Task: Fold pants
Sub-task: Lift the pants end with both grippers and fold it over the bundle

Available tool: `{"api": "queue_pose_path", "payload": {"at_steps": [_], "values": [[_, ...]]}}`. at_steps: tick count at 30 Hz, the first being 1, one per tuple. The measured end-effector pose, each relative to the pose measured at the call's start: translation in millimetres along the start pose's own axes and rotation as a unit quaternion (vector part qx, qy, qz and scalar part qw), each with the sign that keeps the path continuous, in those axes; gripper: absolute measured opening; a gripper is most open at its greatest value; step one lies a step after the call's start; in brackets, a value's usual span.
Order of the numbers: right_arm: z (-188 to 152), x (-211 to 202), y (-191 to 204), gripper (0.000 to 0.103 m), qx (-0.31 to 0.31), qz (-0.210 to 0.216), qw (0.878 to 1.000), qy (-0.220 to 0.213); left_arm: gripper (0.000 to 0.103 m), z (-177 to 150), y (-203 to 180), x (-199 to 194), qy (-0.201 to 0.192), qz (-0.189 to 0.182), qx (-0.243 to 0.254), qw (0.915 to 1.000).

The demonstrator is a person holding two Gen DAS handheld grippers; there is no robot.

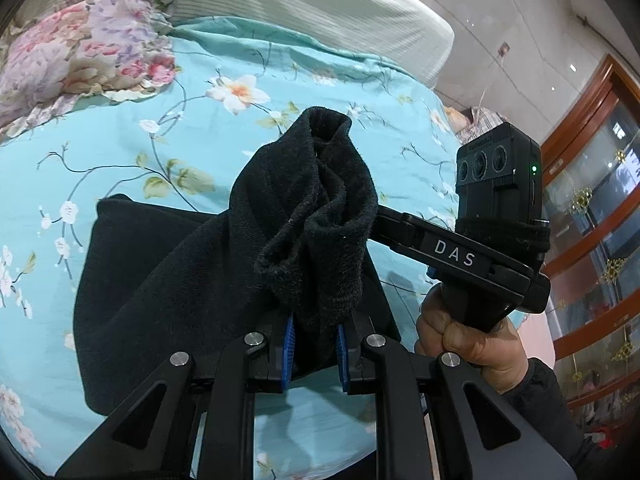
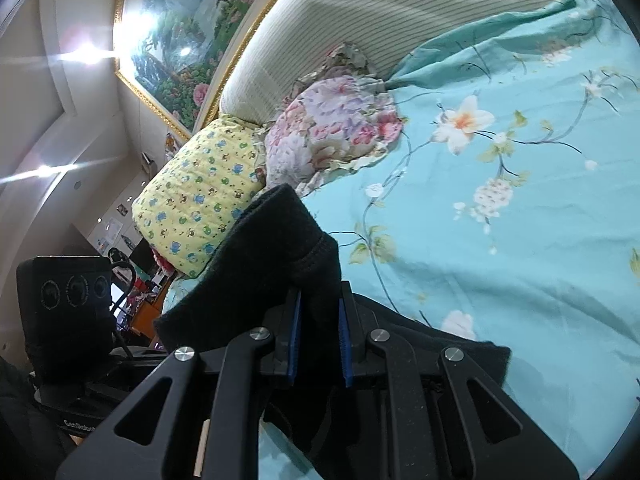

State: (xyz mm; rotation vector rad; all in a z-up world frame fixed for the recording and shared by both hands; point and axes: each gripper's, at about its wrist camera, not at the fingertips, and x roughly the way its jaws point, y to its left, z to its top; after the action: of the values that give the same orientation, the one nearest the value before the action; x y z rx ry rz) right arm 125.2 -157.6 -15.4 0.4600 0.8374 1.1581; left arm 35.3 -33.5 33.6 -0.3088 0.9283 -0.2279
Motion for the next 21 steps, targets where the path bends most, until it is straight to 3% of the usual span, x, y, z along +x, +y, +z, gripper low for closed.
{"api": "queue_pose_path", "payload": {"at_steps": [14,18,21], "values": [[-16,-12,-21,0.020,0.023,-0.039,0.999,0.008,0.019,-3,-6,32,0.033,-0.005,0.016,0.9993],[-18,-16,-18,0.022,0.015,-0.077,0.997,0.014,0.027,-5,-5,34,0.037,-0.017,0.016,0.9991],[-20,-22,-17,0.022,0.018,-0.096,0.995,0.013,0.040,-6,-5,33,0.038,-0.030,0.017,0.9987]]}}
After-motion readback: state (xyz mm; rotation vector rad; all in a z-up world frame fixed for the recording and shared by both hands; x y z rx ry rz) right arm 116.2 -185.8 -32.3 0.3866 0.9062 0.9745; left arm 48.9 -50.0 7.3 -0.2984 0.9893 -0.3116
